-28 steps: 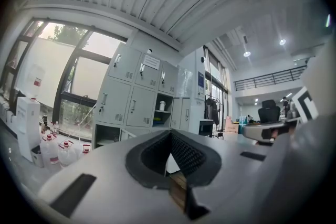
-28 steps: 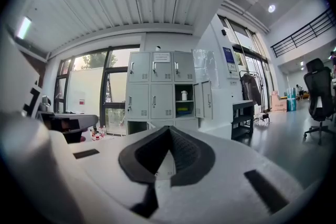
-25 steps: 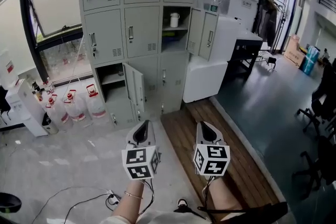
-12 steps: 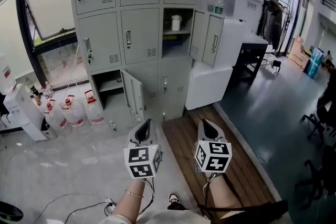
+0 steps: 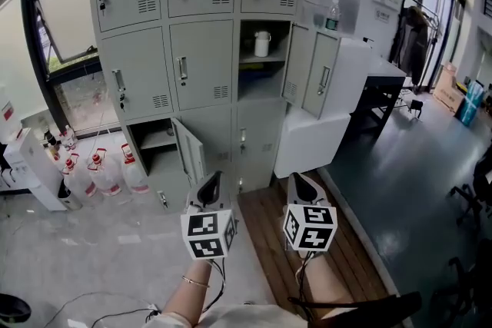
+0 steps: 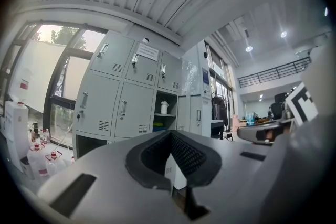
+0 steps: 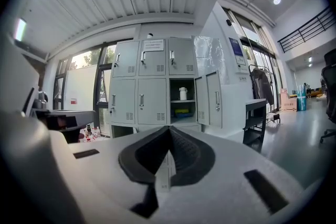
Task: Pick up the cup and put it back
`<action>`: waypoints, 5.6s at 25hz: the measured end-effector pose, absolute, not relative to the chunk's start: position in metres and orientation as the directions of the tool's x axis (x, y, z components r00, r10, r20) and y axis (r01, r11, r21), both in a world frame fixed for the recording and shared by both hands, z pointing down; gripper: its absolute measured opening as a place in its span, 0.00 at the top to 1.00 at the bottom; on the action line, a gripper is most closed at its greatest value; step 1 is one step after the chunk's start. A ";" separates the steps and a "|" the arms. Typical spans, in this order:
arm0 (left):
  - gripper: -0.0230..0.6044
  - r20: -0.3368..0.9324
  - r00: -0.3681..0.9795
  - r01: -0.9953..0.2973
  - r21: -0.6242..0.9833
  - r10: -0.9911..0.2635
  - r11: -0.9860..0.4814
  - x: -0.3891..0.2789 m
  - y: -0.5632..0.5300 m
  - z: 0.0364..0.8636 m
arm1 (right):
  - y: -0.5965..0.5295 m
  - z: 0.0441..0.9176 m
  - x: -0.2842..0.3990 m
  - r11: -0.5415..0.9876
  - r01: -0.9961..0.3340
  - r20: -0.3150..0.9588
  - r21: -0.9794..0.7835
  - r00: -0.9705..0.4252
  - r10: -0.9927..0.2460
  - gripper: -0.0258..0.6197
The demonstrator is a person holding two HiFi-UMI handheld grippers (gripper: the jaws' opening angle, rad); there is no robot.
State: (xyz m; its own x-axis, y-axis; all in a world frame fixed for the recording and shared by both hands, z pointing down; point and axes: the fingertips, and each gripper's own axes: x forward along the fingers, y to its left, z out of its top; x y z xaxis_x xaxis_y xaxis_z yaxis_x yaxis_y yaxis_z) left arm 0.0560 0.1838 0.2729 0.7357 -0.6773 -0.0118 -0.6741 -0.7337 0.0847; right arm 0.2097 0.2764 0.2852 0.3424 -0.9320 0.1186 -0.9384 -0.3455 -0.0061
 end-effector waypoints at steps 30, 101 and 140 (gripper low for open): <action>0.96 -0.026 0.736 -0.672 0.099 -0.677 -0.734 0.155 -0.028 0.273 | 0.091 0.297 0.323 -0.399 -0.917 0.134 -0.016 0.394 -0.909 0.97; 0.96 0.048 0.662 -0.748 0.107 -0.748 -0.655 0.238 -0.282 0.293 | -0.187 0.263 0.465 -0.368 -0.929 0.046 -0.024 0.367 -0.929 0.35; 0.96 0.047 0.550 -0.833 0.106 -0.834 -0.543 0.246 -0.306 0.290 | -0.355 0.207 0.563 -0.242 -0.970 0.111 0.008 0.241 -0.964 0.31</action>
State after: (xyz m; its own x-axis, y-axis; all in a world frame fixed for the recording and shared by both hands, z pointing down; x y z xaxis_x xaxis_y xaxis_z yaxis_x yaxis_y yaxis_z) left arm 0.2465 -0.3057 0.2897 0.5496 -0.8341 0.0469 -0.8331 -0.5429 0.1061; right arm 0.5627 -0.3554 0.2074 0.2412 -0.9641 0.1107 -0.9703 -0.2419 0.0078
